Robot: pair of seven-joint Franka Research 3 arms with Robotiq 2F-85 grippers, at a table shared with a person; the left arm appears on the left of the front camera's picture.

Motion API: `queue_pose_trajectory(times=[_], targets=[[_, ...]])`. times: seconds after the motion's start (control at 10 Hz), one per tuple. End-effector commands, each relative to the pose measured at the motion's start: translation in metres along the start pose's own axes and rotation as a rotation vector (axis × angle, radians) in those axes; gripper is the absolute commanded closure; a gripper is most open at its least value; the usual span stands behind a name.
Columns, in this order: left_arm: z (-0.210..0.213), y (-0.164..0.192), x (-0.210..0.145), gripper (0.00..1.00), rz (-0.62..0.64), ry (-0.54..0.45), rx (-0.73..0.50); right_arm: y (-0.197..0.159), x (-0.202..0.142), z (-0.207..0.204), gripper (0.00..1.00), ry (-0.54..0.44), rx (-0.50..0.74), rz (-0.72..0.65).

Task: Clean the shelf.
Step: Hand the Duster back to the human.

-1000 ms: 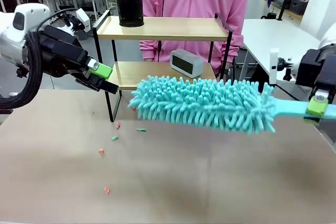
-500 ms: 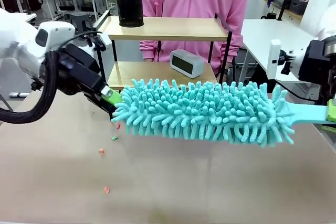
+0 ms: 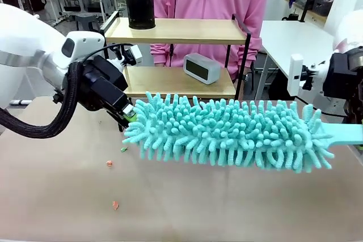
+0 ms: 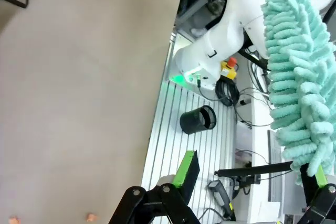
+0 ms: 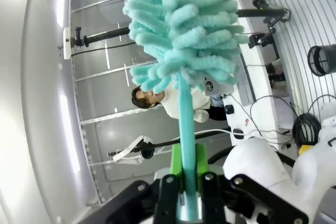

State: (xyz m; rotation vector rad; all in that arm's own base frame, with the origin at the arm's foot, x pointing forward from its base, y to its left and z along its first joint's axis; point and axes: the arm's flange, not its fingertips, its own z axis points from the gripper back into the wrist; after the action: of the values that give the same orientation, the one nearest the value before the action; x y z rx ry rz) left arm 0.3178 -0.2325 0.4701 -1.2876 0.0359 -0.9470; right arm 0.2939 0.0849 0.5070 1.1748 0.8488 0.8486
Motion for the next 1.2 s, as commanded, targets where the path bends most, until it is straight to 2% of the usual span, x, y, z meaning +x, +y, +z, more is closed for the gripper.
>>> queue_pose_trajectory(times=[0.0, 0.1, 0.4, 0.7, 0.9, 1.1], targets=[[0.002, 0.004, 0.013, 0.00, 0.058, 0.026, -0.028, 0.013, -0.016, 0.014, 0.88, 0.045, 0.031, 0.008], [0.003, 0.008, 0.014, 0.00, 0.060, 0.039, -0.017, 0.014, -0.020, 0.016, 0.88, 0.035, 0.043, 0.029], [0.017, 0.017, 0.017, 0.00, 0.082, -0.005, -0.010, 0.014, -0.026, 0.016, 0.88, 0.051, 0.051, 0.021], [0.035, 0.015, 0.017, 0.00, 0.118, -0.053, -0.061, 0.009, -0.020, 0.021, 0.88, 0.030, 0.052, 0.000], [0.030, 0.005, 0.020, 0.00, 0.146, -0.075, -0.097, 0.004, -0.006, 0.019, 0.88, 0.044, 0.030, -0.020], [0.019, -0.002, 0.026, 0.00, 0.184, -0.053, -0.169, 0.002, 0.006, 0.020, 0.88, 0.038, 0.021, -0.025]])
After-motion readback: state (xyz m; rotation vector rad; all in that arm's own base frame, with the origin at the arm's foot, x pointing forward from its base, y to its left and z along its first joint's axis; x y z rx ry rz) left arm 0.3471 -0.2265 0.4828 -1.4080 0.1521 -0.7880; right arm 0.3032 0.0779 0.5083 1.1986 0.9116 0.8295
